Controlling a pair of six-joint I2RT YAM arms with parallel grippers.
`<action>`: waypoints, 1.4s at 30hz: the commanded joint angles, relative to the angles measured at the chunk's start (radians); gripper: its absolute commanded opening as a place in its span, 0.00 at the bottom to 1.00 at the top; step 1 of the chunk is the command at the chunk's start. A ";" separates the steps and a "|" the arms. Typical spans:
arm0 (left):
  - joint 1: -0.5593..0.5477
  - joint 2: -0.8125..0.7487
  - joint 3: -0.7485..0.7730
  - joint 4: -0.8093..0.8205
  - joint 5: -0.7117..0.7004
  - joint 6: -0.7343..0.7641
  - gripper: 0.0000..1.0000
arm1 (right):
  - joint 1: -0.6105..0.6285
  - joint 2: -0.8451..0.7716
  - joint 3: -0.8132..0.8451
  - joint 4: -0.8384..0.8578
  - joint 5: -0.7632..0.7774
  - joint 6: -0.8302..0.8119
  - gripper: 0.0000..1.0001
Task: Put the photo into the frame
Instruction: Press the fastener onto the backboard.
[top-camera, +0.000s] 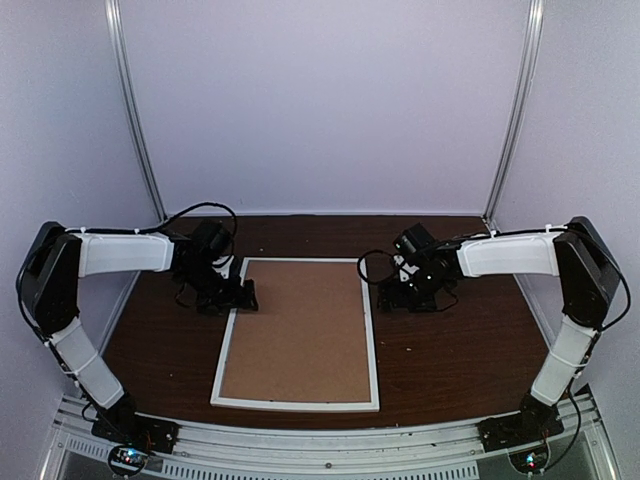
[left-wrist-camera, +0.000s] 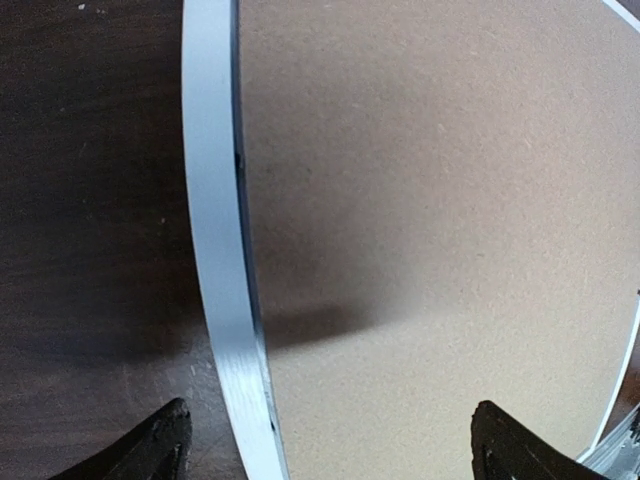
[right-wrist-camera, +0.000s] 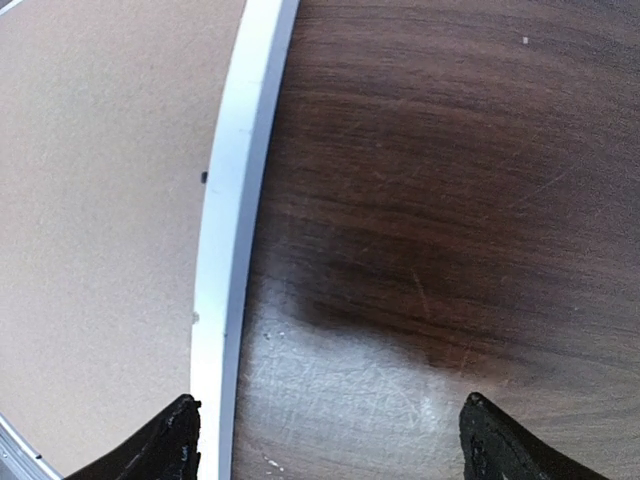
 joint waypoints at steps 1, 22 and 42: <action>0.069 0.026 -0.040 0.095 0.161 0.009 0.98 | 0.041 0.020 -0.007 0.042 -0.025 0.011 0.89; 0.049 0.042 -0.145 0.287 0.374 -0.099 0.77 | 0.065 0.102 0.081 0.026 -0.057 0.011 0.85; -0.046 0.040 0.118 0.089 0.044 0.285 0.94 | -0.106 0.157 0.236 -0.109 -0.057 -0.106 0.85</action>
